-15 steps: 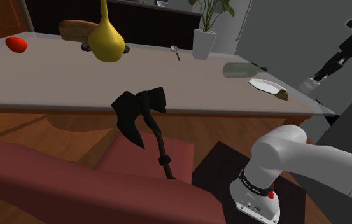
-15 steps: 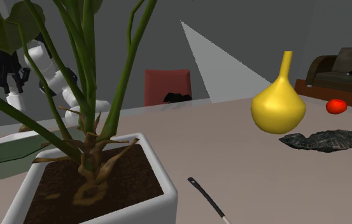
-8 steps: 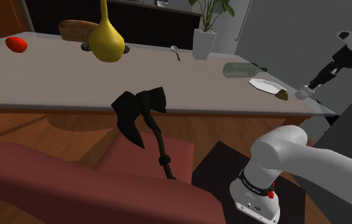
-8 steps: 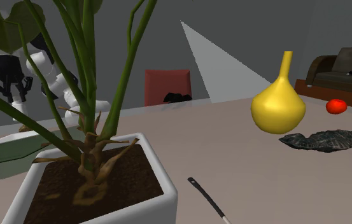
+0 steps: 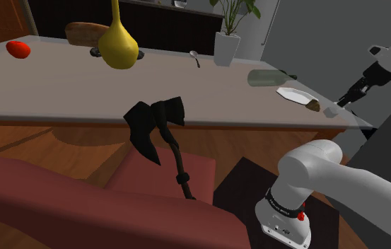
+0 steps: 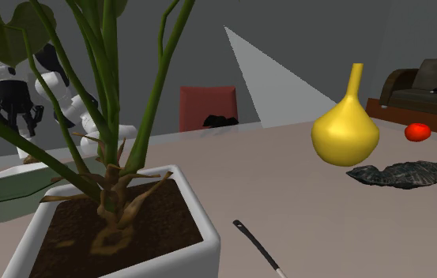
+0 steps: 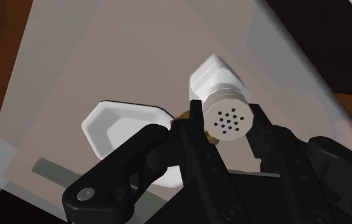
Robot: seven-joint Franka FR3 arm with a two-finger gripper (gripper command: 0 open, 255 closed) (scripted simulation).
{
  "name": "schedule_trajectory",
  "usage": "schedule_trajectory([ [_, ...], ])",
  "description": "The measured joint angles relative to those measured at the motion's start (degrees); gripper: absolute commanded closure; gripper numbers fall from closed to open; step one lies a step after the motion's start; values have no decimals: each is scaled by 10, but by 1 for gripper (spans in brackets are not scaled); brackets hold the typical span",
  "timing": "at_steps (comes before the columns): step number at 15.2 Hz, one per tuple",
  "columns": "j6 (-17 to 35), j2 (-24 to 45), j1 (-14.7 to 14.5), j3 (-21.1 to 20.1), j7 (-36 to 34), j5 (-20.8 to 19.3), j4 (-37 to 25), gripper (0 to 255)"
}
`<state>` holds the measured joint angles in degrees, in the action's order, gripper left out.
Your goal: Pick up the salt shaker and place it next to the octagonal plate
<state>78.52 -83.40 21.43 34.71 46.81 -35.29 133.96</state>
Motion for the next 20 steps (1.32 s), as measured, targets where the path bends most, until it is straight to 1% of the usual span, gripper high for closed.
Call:
schedule_trajectory([
  [5,2,-1,1,1,0,-1,2,255],
  [6,2,-1,1,1,1,-1,2,0],
  [12,1,0,1,4,1,-2,5,0],
  [15,-24,19,-3,-16,5,16,-37,0],
  [16,-37,30,-6,-23,10,22,-60,0],
  [20,-46,36,-7,-30,11,28,-75,0],
])
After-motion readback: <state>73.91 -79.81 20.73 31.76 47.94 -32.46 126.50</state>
